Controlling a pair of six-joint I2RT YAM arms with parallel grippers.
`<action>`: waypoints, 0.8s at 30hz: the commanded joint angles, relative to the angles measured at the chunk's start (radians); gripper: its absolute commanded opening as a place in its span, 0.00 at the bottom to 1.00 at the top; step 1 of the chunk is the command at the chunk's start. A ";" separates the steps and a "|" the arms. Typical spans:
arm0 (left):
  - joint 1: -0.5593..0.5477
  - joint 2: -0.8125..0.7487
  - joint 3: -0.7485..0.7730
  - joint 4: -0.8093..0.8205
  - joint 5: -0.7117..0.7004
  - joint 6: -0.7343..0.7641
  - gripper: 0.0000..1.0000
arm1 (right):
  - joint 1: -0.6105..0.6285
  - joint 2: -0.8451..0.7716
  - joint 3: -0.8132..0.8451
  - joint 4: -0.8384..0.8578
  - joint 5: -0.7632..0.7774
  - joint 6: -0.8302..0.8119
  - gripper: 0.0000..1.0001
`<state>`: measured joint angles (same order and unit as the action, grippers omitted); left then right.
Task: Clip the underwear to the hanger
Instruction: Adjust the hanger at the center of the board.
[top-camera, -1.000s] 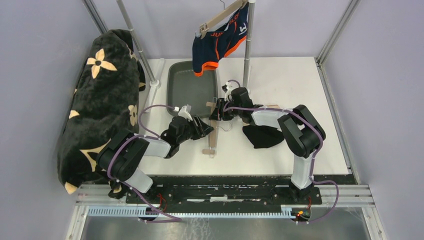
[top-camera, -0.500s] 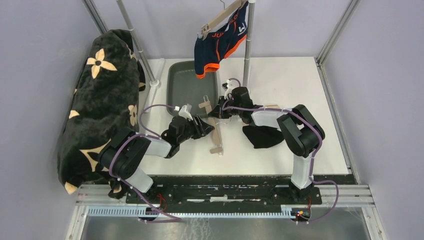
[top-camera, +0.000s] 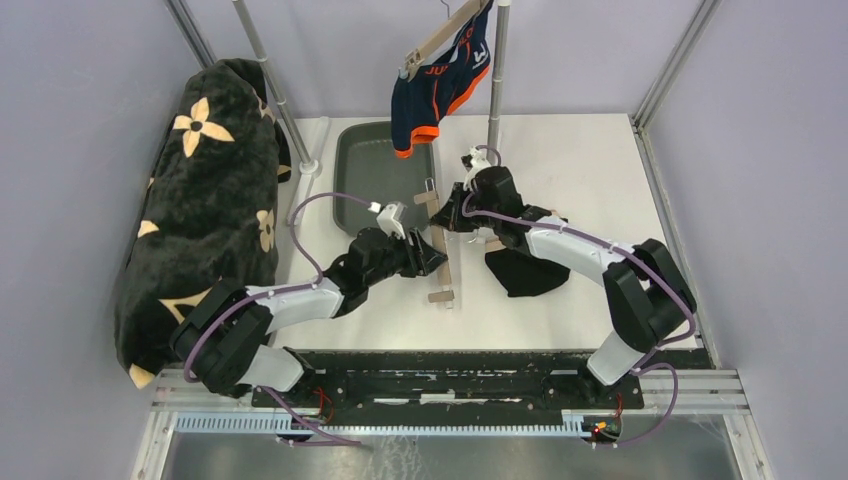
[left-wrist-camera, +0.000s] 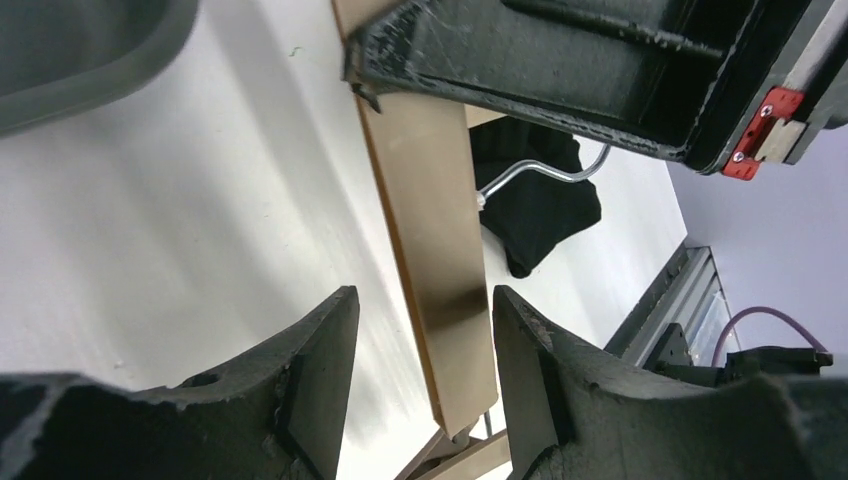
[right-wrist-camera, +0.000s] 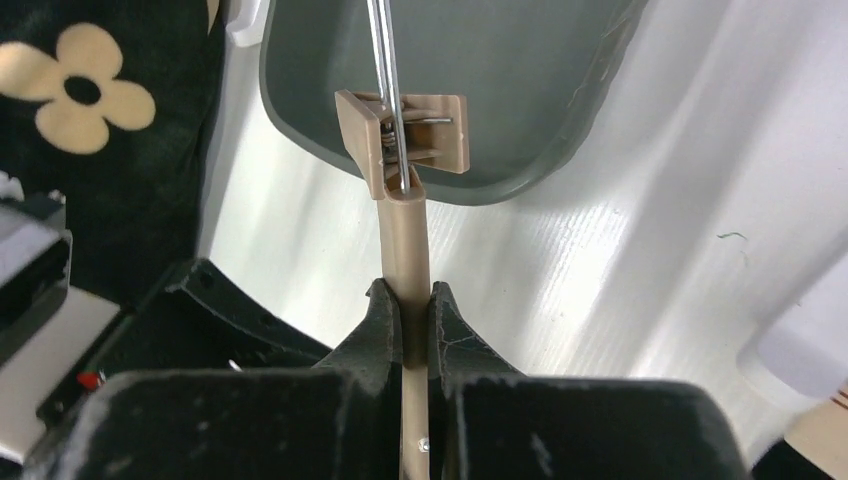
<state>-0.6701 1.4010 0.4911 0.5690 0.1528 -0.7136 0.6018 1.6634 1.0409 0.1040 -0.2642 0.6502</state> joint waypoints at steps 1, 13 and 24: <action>-0.057 -0.043 0.081 -0.136 -0.079 0.109 0.59 | 0.032 -0.072 0.092 -0.168 0.174 0.001 0.01; -0.225 -0.012 0.221 -0.336 -0.359 0.184 0.59 | 0.100 -0.076 0.219 -0.391 0.408 0.044 0.01; -0.296 0.106 0.315 -0.382 -0.496 0.158 0.51 | 0.127 -0.079 0.237 -0.430 0.472 0.060 0.01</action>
<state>-0.9482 1.4960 0.7601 0.2028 -0.2398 -0.5785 0.7208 1.6218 1.2266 -0.3298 0.1577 0.6952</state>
